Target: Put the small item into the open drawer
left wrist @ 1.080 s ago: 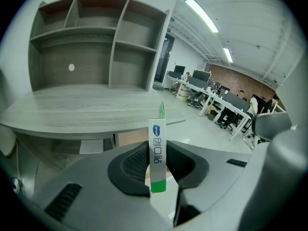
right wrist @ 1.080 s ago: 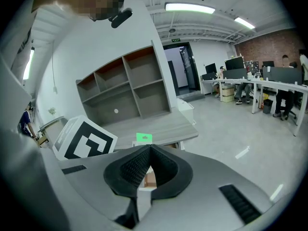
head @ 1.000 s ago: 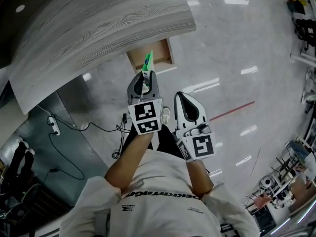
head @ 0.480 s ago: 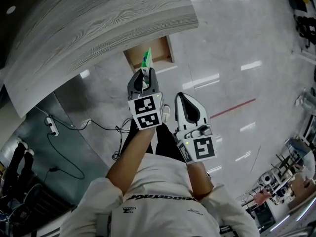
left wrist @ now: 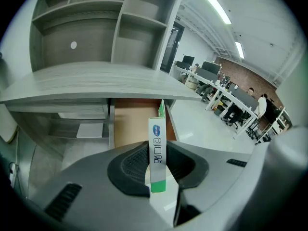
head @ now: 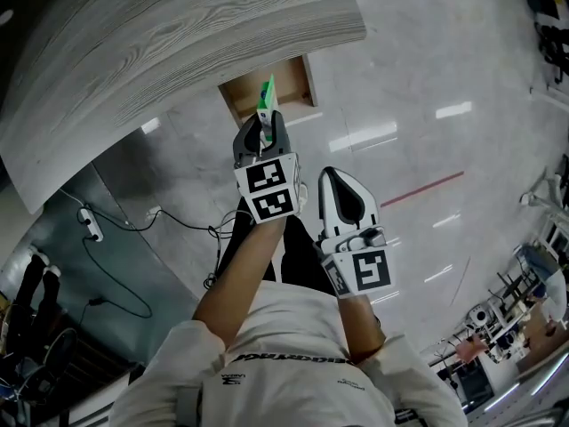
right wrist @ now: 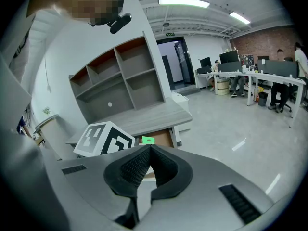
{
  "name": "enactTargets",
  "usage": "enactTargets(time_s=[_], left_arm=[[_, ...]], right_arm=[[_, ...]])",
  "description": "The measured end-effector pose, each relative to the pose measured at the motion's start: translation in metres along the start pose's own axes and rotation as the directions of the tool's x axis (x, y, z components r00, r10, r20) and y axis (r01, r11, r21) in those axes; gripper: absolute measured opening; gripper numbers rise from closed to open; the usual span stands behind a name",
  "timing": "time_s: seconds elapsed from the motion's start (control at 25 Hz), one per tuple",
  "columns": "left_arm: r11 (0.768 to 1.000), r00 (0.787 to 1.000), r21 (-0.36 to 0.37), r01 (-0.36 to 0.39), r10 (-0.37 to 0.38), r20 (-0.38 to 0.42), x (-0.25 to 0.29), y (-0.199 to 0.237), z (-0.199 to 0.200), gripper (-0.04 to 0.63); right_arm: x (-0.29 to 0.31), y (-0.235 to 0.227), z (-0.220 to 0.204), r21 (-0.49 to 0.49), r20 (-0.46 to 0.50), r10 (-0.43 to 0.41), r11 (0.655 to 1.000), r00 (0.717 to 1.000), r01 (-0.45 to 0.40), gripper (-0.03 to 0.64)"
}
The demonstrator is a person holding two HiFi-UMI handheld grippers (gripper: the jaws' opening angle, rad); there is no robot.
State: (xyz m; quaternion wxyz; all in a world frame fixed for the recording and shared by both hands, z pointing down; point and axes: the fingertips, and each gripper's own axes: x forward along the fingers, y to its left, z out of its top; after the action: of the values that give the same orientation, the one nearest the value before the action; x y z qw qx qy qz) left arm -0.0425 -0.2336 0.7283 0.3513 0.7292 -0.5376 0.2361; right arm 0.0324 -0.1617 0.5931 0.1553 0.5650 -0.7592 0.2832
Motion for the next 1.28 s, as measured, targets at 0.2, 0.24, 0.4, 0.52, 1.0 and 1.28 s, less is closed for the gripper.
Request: enactTargets(time_s=[0.2,0.24,0.4,0.52,1.0,1.28], left_arm=[[0.999,1.000,-0.029,-0.020,0.019,-0.023,0.013,0.007,-0.009,0.100],[0.999,0.999,-0.032,-0.023,0.022,-0.025,0.016,0.006,-0.010,0.100],[0.998,0.999,-0.055,-0.040,0.038,-0.033,0.022,0.007,-0.013,0.100],[0.996,0.998,-0.068,-0.056,0.054,-0.037,0.028,0.014,-0.015,0.100],[0.989,0.992,-0.097,-0.113,0.107,-0.064,0.049,0.022,-0.024,0.100],[0.990,0.991,-0.091,-0.108,0.100,-0.089,0.057,0.023,-0.025,0.100]], right_arm=[[0.004,0.002,-0.011,0.009,-0.012,0.006,1.000,1.000,-0.005,0.029],[0.004,0.000,-0.013,0.014,-0.014,0.003,1.000,1.000,-0.003,0.029],[0.001,-0.003,-0.019,0.023,-0.020,-0.006,1.000,1.000,0.006,0.029],[0.003,-0.001,-0.024,0.026,-0.027,-0.008,1.000,1.000,0.009,0.029],[0.001,-0.006,-0.032,0.036,-0.033,-0.015,0.999,0.999,0.016,0.029],[0.004,-0.003,-0.034,0.041,-0.034,-0.019,0.999,0.999,0.020,0.029]])
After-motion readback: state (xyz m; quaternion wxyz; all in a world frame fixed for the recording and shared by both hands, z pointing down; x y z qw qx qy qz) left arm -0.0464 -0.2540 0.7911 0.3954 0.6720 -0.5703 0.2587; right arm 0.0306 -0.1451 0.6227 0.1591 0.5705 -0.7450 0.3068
